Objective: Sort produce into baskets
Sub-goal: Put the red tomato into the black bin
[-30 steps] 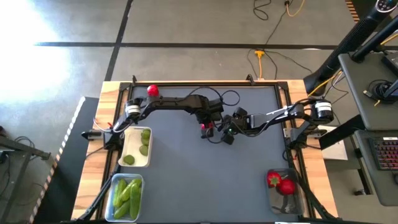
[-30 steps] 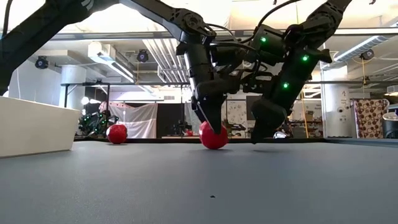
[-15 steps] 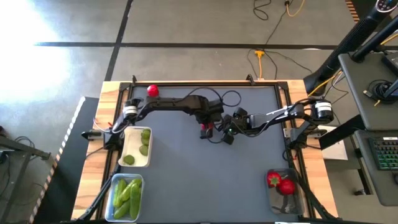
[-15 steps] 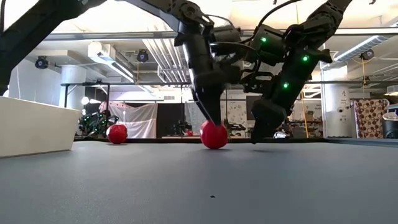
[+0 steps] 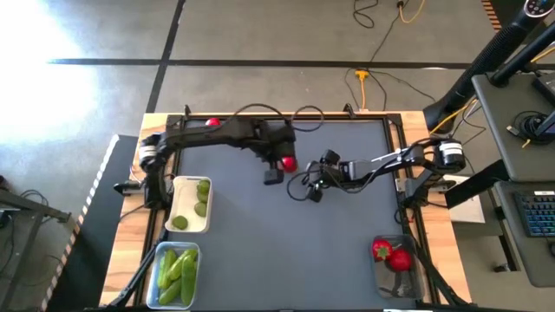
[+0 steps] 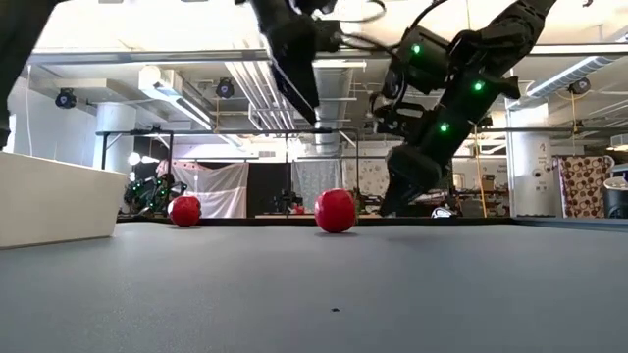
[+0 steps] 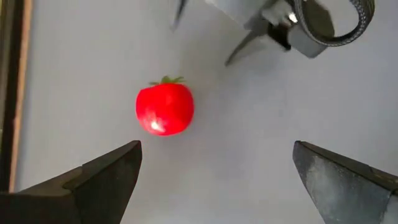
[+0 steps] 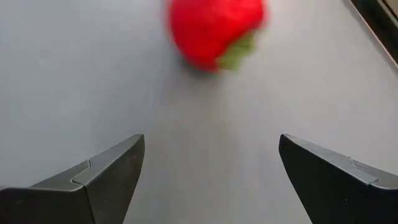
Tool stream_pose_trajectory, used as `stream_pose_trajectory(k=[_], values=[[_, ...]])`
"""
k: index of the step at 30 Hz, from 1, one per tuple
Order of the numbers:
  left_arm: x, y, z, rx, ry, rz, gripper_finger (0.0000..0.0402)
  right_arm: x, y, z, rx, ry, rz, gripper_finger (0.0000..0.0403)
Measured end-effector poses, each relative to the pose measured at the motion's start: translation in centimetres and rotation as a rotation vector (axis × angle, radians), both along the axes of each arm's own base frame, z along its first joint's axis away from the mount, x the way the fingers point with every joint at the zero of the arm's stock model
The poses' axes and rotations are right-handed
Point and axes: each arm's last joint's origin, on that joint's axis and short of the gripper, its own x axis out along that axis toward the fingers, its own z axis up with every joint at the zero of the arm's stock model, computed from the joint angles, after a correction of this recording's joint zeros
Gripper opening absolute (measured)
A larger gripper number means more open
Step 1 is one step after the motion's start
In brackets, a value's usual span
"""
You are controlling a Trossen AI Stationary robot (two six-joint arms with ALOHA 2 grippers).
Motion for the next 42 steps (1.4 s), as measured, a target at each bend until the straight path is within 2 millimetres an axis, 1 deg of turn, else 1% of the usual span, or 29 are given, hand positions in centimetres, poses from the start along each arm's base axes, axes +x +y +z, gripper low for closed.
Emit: stream_pose_trajectory(k=[4,8,12,15,17,20,23,27,30,33,36,40,42], values=[[-2.4,-0.5,1.9,-0.035,-0.077,0.009,0.0400,0.7,0.8,0.5,-0.034,-0.047,0.098,0.0364],[-5.0,-0.7,2.5,-0.035,-0.195,0.033,0.0400,1.3,0.7,1.0,-0.099,-0.085,0.168,0.0364],[-7.6,-0.9,2.1,-0.025,-0.300,0.065,0.0400,2.1,-0.2,2.1,-0.138,-0.093,0.195,0.0364],[-9.5,-1.2,1.6,-0.020,-0.382,0.086,0.0400,2.6,-1.1,3.0,-0.108,-0.119,0.233,0.0364],[-10.6,-1.5,1.1,-0.029,-0.433,0.108,0.0400,2.9,-1.6,3.5,-0.089,-0.135,0.267,0.0364],[-12.0,-1.9,-0.4,-0.039,-0.475,0.094,0.0400,3.3,-2.7,4.3,-0.080,-0.152,0.271,0.0364],[-12.5,-2.1,-2.0,-0.093,-0.506,0.070,0.0400,3.4,-3.5,4.8,-0.032,-0.138,0.272,0.0364],[-12.4,-2.1,-3.3,-0.126,-0.509,0.108,0.0400,3.9,-3.5,4.7,0.018,-0.130,0.310,0.0364],[-12.3,-2.1,-4.1,-0.110,-0.501,0.088,0.0400,4.7,-3.7,4.0,0.030,-0.115,0.325,0.0364],[-12.3,-2.1,-4.9,-0.104,-0.541,0.084,0.0400,5.6,-4.3,3.4,0.032,-0.097,0.319,0.0364],[-12.6,-2.2,-5.9,-0.100,-0.543,0.089,0.0400,6.3,-4.7,3.5,0.025,-0.076,0.326,0.0364],[-13.2,-2.2,-7.1,-0.068,-0.538,0.113,0.0400,6.9,-5.4,4.3,0.028,-0.032,0.327,0.0364],[-13.2,-2.2,-7.4,-0.060,-0.557,0.114,0.0400,7.0,-5.9,4.2,0.041,-0.003,0.315,0.0364]])
